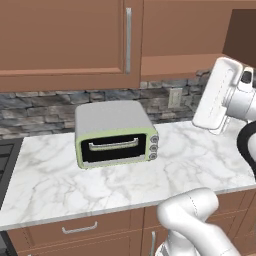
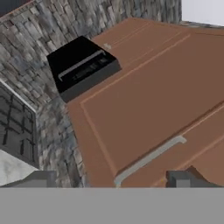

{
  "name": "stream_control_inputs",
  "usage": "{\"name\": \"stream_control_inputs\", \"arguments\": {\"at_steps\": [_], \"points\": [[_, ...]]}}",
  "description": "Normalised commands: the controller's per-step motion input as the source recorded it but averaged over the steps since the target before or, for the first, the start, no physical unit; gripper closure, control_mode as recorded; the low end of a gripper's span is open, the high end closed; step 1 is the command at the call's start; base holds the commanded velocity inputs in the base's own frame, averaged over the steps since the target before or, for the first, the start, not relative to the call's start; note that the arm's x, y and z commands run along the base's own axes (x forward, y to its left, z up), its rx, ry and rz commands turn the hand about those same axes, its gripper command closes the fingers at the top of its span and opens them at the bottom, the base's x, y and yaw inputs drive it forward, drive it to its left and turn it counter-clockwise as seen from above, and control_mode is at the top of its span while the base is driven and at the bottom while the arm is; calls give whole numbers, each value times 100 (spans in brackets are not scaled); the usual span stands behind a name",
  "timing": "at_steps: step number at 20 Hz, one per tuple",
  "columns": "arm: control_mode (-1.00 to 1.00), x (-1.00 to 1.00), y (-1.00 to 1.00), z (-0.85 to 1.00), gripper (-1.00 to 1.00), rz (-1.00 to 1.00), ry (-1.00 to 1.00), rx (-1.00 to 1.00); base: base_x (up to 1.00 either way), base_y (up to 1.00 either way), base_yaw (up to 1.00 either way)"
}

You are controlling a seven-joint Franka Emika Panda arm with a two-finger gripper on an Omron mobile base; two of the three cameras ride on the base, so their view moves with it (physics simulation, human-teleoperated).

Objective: Open the cabinet directly in front. Then move the liquor and the cup to the dining counter with the candle on it.

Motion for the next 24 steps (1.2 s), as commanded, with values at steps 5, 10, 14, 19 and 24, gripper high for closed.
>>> {"name": "stream_control_inputs", "arguments": {"at_steps": [5,10,14,19,24], "points": [[-100,0,-5,9,-100,3,-22,-37,0,0,0],[-100,2,0,3,-100,0,-18,-17,0,0,0],[-100,25,0,0,-100,-5,-1,0,0,0,0],[-100,28,-4,1,-100,-5,0,0,0,0,0],[-100,48,0,1,-100,-1,0,0,0,0,0]]}}
